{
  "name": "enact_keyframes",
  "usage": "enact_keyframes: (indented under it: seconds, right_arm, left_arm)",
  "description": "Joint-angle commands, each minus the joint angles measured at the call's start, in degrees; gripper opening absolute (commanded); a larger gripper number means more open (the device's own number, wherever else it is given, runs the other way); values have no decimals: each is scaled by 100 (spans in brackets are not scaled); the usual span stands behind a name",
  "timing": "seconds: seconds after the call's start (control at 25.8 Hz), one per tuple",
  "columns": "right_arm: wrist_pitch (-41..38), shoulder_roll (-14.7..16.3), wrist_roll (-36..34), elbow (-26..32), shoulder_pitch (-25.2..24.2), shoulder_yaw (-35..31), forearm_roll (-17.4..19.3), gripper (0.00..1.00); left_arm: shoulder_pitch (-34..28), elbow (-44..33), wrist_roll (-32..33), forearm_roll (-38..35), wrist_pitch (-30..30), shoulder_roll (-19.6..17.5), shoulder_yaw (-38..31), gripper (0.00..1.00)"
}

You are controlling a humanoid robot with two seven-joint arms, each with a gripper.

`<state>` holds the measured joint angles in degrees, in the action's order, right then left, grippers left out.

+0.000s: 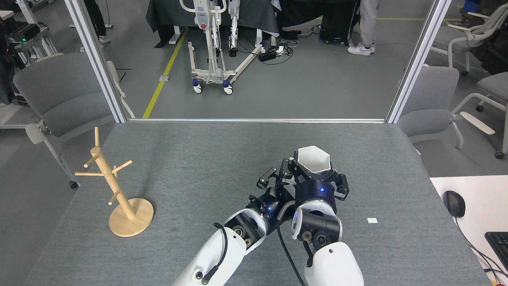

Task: Hang cup on storage rack
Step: 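Grasp the white cup with the left gripper beside the right gripper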

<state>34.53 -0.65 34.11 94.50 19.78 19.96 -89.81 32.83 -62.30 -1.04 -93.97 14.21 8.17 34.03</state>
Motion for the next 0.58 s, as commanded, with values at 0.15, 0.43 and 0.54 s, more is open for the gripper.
enact_keyframes:
  seconds: [0.15,0.43,0.54]
  right_arm:
    - [10,4,-18,-2,-1,-1,-1,0]
    - [10,-5,-18,-46,-10,-10,-1,0]
    - [10,-14,-27,-55,-10,-10,-1,0]
  left_arm:
    - [180,121,25,46,-50,1,-2,99]
    - [224,297,25,54,-24,1,-2,64]
    - [232,262,16,46,12,1,-11,57]
